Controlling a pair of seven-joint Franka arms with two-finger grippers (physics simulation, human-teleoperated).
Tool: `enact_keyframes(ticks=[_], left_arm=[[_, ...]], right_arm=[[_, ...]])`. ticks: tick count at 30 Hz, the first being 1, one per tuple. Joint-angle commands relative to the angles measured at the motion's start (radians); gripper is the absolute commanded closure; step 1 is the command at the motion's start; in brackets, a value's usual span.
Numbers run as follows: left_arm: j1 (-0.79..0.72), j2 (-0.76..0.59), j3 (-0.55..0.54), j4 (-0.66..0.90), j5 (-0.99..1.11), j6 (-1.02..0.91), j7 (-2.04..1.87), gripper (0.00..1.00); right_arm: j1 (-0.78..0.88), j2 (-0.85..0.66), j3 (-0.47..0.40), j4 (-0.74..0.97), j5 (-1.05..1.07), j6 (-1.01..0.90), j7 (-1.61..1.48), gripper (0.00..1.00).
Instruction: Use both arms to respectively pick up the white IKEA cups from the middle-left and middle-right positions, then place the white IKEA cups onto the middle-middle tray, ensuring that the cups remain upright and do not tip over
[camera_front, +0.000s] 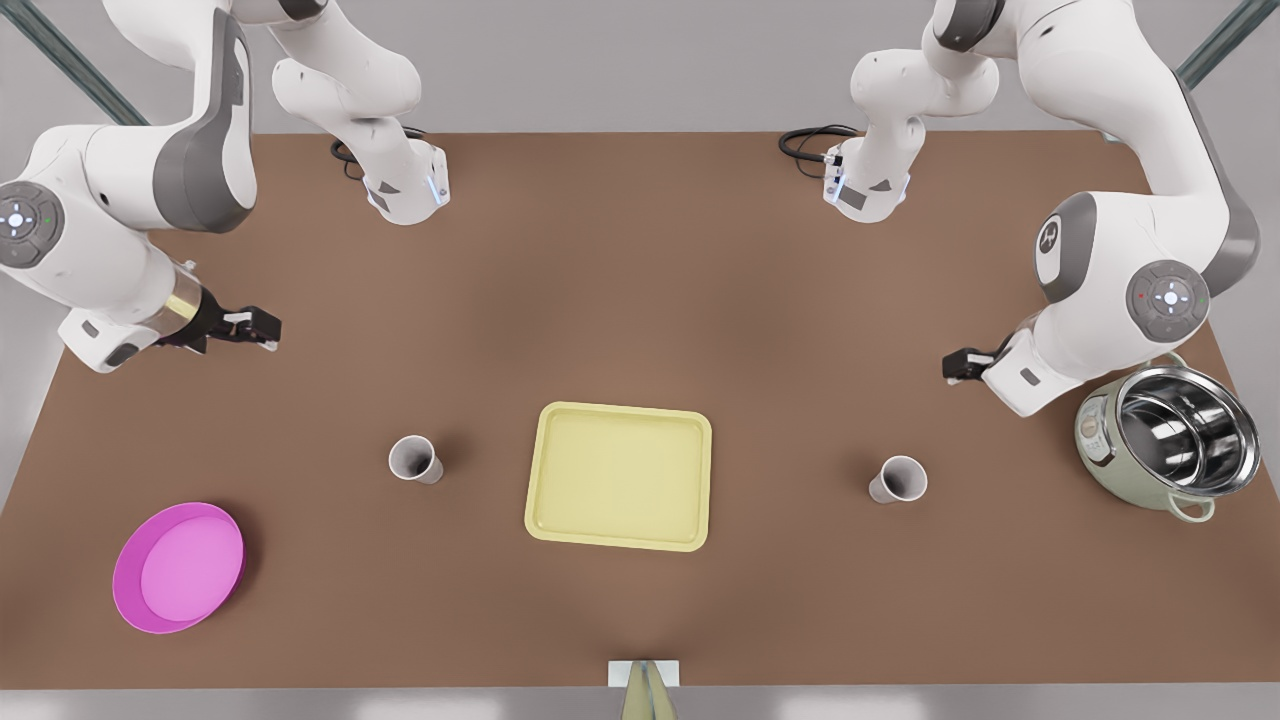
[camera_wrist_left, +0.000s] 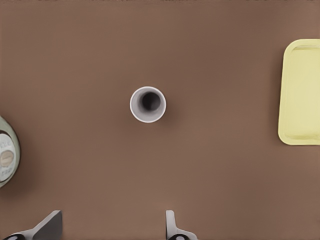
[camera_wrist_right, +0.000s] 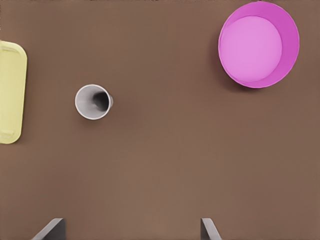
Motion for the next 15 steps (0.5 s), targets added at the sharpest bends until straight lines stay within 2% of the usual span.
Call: enact_keyframes(ticks=[1,4,10,15], left_arm=[[0.000,0.000,0.000,0.000,-0.001,0.022,0.002,0.00],[0.002,0.050,0.000,0.003,0.001,0.051,-0.003,0.00],[0.032,0.258,0.015,-0.002,0.004,0.390,-0.003,0.00],[0.032,0.311,0.015,-0.020,-0.003,0.545,-0.003,0.00]], right_arm=[[0.000,-0.001,0.000,0.000,0.001,0.021,-0.044,0.00],[0.000,0.002,0.000,0.000,0.001,0.021,-0.041,0.00],[0.000,0.046,0.000,-0.008,0.004,0.033,-0.041,0.00],[0.000,0.089,0.000,-0.007,0.006,0.060,-0.041,0.00]])
